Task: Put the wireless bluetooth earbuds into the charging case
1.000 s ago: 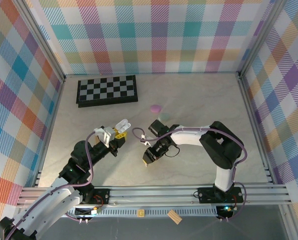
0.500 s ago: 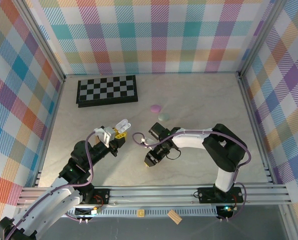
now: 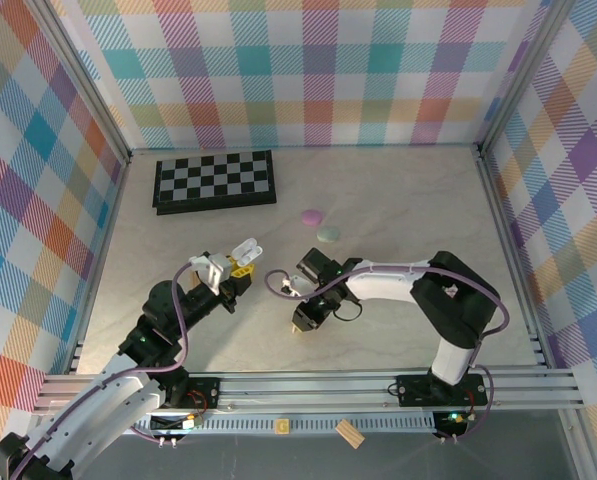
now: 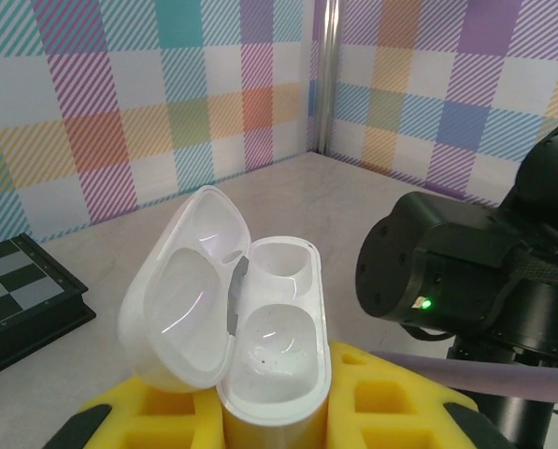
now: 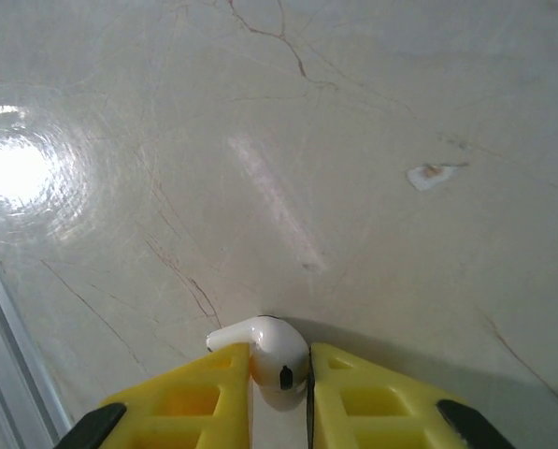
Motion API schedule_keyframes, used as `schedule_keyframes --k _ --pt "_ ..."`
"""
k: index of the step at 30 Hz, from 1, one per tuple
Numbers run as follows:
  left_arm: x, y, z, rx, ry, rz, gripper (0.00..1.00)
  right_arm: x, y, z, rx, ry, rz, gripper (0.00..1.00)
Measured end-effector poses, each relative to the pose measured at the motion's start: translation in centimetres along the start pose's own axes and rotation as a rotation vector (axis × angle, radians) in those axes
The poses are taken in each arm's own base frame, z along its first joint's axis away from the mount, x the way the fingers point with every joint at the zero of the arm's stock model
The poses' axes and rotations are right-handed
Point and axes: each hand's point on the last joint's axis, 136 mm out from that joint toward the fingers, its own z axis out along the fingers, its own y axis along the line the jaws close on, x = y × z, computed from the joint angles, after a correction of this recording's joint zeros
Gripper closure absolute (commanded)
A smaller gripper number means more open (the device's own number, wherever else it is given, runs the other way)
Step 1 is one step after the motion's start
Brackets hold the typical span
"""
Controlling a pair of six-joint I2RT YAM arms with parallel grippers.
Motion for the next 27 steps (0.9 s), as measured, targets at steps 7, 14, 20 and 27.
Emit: schedule_keyframes --k 7,14,20,27 --pt "0.6 0.3 0.6 -0.014 0.036 -0.006 0.91 -1.6 -1.1 -3.4 0.149 -0.135 -0.041 0.78" --pt "0.5 0.4 2.1 -0.005 0.107 -0.015 0.9 -4.4 -1.9 -8.8 0.332 -0.301 -0.12 0.78" --pt "2.6 -0.6 3.6 0.068 0.203 -0.037 0.9 -5.9 -1.9 -13.4 0.462 -0.393 -0.221 0.77" --pt "4.2 -1.9 5.1 0.157 0.265 -0.066 0.9 -8.5 -0.7 -18.9 0.569 -0.5 -0.334 0.78"
